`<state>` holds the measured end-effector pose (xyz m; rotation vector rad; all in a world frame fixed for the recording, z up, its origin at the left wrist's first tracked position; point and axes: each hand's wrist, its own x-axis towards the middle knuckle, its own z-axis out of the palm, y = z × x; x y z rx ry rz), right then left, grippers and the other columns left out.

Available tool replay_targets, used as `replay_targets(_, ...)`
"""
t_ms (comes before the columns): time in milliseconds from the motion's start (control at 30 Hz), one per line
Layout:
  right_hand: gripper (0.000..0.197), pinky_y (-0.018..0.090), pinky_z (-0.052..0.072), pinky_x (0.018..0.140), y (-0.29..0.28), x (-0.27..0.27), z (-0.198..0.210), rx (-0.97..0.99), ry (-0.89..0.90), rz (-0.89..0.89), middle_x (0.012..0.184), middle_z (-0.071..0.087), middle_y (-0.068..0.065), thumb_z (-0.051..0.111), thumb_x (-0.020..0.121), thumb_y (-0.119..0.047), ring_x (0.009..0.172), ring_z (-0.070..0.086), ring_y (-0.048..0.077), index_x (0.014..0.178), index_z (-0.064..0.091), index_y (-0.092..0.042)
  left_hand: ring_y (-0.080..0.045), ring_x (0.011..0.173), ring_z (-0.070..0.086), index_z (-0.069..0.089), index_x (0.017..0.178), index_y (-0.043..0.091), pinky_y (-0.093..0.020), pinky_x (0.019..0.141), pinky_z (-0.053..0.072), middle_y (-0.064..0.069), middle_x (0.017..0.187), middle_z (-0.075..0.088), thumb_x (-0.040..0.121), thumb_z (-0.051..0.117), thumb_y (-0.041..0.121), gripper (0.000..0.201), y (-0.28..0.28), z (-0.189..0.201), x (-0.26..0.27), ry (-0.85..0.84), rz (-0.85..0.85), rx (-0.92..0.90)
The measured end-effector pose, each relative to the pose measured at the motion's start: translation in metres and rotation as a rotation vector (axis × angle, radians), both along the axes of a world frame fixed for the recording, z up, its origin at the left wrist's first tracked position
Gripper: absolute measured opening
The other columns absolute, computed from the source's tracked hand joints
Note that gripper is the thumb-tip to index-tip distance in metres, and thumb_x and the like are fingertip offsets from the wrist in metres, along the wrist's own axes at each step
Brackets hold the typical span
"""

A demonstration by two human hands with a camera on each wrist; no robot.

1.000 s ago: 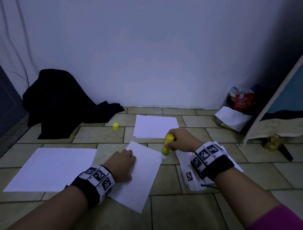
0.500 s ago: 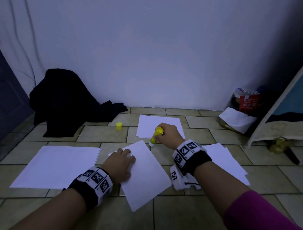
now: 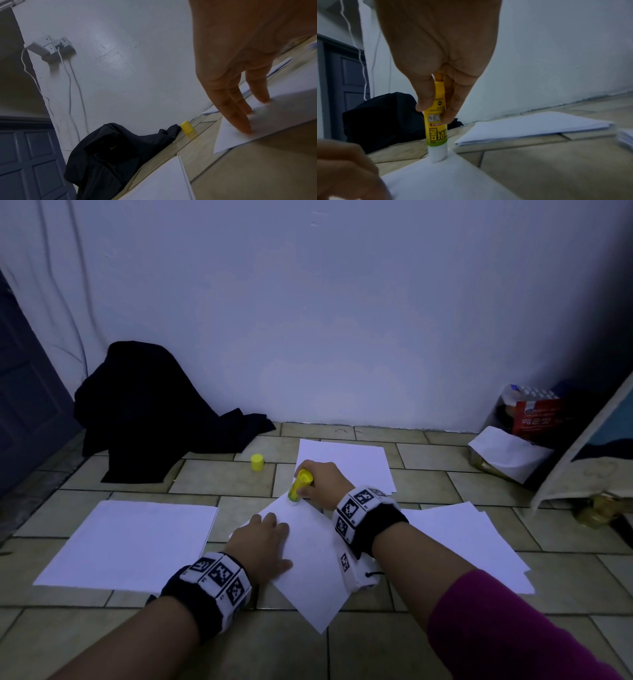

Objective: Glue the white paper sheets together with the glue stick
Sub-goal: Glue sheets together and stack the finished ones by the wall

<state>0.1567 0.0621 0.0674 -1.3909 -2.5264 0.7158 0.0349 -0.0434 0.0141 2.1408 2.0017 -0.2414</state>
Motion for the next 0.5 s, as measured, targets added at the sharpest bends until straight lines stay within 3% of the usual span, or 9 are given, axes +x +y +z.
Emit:
replay_targets(167,0.032,0.033,0.045,0.087,-0.013,0.024,0.015,0.018,-0.162,0.122,0.117,0.062,0.017,0.057,0.087,-0.008,0.111,0.055,0.03,0.119,0.059,-0.003,-0.025,0.124,0.04,0.04,0.139,0.021,-0.038,0.096,0.045,-0.004,0.138,0.039,0.097,0.046,0.036,0.045,0.006,0.0,-0.009,0.001,-0.018,-0.031)
replay_targets(333,0.034,0.024,0.041,0.079,-0.024,0.065,0.015,0.01,-0.216,0.155,0.118,0.061,0.011,0.063,0.087,-0.015,0.109,0.054,0.023,0.121,0.057,-0.01,-0.025,0.116,0.052,0.045,0.135,0.016,-0.031,0.092,0.047,-0.006,0.142,0.027,0.089,0.056,0.011,0.048,0.012,0.0,-0.021,-0.135,0.069,-0.03)
replay_targets(400,0.033,0.022,0.038,0.073,-0.027,0.08,0.014,-0.007,-0.215,0.155,0.114,0.061,0.009,0.066,0.086,-0.016,0.097,0.052,0.018,0.118,0.059,-0.014,-0.024,0.116,0.053,0.046,0.134,0.012,-0.027,0.094,0.044,-0.008,0.143,0.025,0.087,0.059,0.011,0.048,0.016,0.002,-0.026,-0.188,0.105,-0.037)
replay_targets(500,0.029,0.019,0.038,0.063,-0.03,0.097,0.014,-0.038,-0.231,0.154,0.1,0.057,0.002,0.068,0.084,-0.017,0.086,0.048,0.013,0.112,0.061,-0.014,-0.022,0.129,0.041,0.043,0.14,0.014,-0.03,0.106,0.037,-0.006,0.146,0.029,0.087,0.064,0.022,0.058,0.018,0.004,-0.03,-0.176,0.107,-0.066)
